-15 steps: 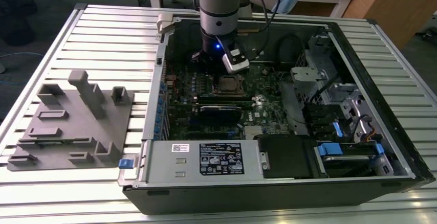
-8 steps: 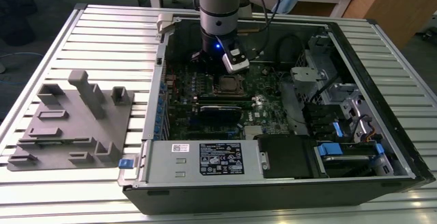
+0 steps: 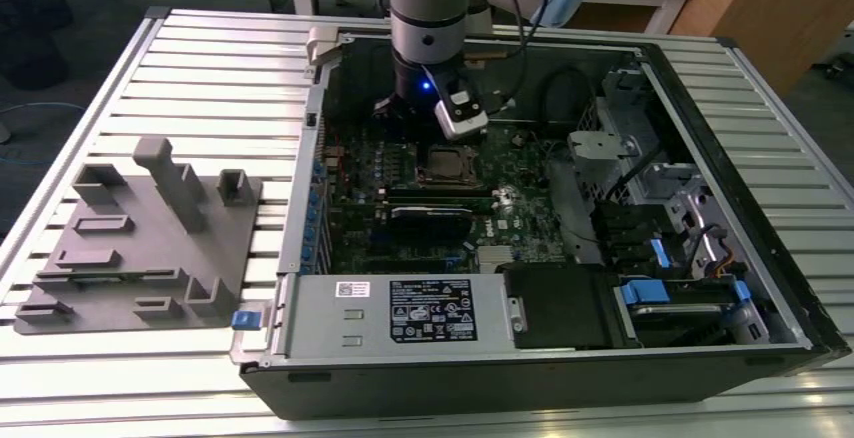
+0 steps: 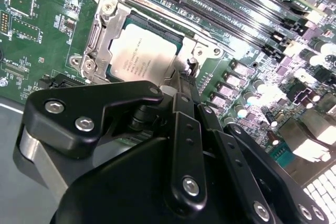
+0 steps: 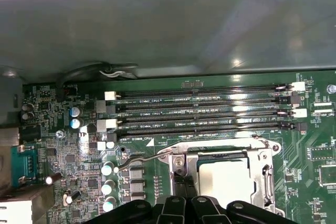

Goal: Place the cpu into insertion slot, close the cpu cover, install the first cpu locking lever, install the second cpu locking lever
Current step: 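Close the cpu cover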

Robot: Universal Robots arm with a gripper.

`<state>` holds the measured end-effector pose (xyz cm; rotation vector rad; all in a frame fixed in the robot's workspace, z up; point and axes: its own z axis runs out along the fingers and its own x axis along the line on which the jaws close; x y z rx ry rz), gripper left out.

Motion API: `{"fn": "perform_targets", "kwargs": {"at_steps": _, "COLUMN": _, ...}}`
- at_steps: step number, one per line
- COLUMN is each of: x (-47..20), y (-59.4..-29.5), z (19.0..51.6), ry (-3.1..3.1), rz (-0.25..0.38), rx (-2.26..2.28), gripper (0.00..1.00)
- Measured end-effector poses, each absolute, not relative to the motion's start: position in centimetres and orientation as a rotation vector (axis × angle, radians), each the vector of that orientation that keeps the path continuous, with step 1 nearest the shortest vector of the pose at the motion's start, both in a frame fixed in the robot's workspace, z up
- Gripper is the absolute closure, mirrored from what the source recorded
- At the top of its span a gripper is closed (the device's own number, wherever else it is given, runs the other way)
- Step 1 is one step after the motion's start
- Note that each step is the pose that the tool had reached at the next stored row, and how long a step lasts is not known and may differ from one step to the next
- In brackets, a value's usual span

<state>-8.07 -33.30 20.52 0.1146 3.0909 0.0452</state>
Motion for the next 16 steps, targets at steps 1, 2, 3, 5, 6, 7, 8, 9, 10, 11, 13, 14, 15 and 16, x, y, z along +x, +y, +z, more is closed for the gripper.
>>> {"fn": "perform_targets", "kwargs": {"at_steps": 1, "x": -8.1, "y": -33.3, "z": 20.6, "ry": 3.091, "rz": 0.045, "rx": 0.115, "gripper": 0.89}}
{"fn": "perform_targets", "kwargs": {"at_steps": 2, "x": -8.1, "y": -33.3, "z": 20.7, "ry": 3.091, "rz": 0.045, "rx": 0.115, "gripper": 0.89}}
{"fn": "perform_targets", "kwargs": {"at_steps": 3, "x": -8.1, "y": -33.3, "z": 20.8, "ry": 3.091, "rz": 0.045, "rx": 0.115, "gripper": 0.89}}
{"fn": "perform_targets", "kwargs": {"at_steps": 5, "x": -8.1, "y": -33.3, "z": 21.0, "ry": 3.091, "rz": 0.045, "rx": 0.115, "gripper": 0.89}}
{"fn": "perform_targets", "kwargs": {"at_steps": 6, "x": -8.1, "y": -33.3, "z": 21.1, "ry": 3.091, "rz": 0.045, "rx": 0.115, "gripper": 0.89}}
{"fn": "perform_targets", "kwargs": {"at_steps": 7, "x": -8.1, "y": -33.3, "z": 21.1, "ry": 3.091, "rz": 0.045, "rx": 0.115, "gripper": 0.89}}
{"fn": "perform_targets", "kwargs": {"at_steps": 8, "x": -8.1, "y": -33.3, "z": 21.2, "ry": 3.091, "rz": 0.045, "rx": 0.115, "gripper": 0.89}}
{"fn": "perform_targets", "kwargs": {"at_steps": 9, "x": -8.1, "y": -33.3, "z": 21.3, "ry": 3.091, "rz": 0.045, "rx": 0.115, "gripper": 0.89}}
{"fn": "perform_targets", "kwargs": {"at_steps": 10, "x": -8.1, "y": -33.3, "z": 21.4, "ry": 3.091, "rz": 0.045, "rx": 0.115, "gripper": 0.89}}
{"fn": "perform_targets", "kwargs": {"at_steps": 11, "x": -8.1, "y": -33.3, "z": 21.5, "ry": 3.091, "rz": 0.045, "rx": 0.115, "gripper": 0.89}}
{"fn": "perform_targets", "kwargs": {"at_steps": 13, "x": -8.1, "y": -33.3, "z": 21.7, "ry": 3.091, "rz": 0.045, "rx": 0.115, "gripper": 0.89}}
{"fn": "perform_targets", "kwargs": {"at_steps": 14, "x": -8.1, "y": -33.3, "z": 21.7, "ry": 3.091, "rz": 0.045, "rx": 0.115, "gripper": 0.89}}
{"fn": "perform_targets", "kwargs": {"at_steps": 15, "x": -8.1, "y": -33.3, "z": 21.7, "ry": 3.091, "rz": 0.046, "rx": 0.115, "gripper": 0.89}}
{"fn": "perform_targets", "kwargs": {"at_steps": 16, "x": -8.1, "y": -33.3, "z": 21.7, "ry": 3.091, "rz": 0.046, "rx": 0.115, "gripper": 0.89}}
